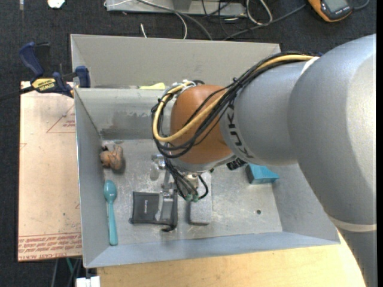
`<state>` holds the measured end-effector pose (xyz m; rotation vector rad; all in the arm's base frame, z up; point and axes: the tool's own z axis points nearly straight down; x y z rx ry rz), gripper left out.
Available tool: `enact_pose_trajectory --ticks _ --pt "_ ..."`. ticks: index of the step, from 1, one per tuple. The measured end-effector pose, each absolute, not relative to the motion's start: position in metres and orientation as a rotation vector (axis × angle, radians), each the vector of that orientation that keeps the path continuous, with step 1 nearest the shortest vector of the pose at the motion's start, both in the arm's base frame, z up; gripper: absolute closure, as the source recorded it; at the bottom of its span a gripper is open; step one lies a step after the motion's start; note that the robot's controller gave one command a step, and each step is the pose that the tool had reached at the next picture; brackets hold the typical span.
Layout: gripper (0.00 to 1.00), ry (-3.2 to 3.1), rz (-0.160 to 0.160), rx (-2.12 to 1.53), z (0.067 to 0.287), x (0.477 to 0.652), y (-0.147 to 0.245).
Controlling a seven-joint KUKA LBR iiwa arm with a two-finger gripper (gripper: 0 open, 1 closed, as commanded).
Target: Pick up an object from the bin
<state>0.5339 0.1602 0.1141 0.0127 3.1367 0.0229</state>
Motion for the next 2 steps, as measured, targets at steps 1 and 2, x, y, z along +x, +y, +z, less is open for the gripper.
enact_pose_trajectory --ticks 1,2 --pt "0.0 3.137 0.023 0.013 0.114 0.534 0.16" --pt "0.0 3.137 0.025 0.04 0.083 0.533 0.153"
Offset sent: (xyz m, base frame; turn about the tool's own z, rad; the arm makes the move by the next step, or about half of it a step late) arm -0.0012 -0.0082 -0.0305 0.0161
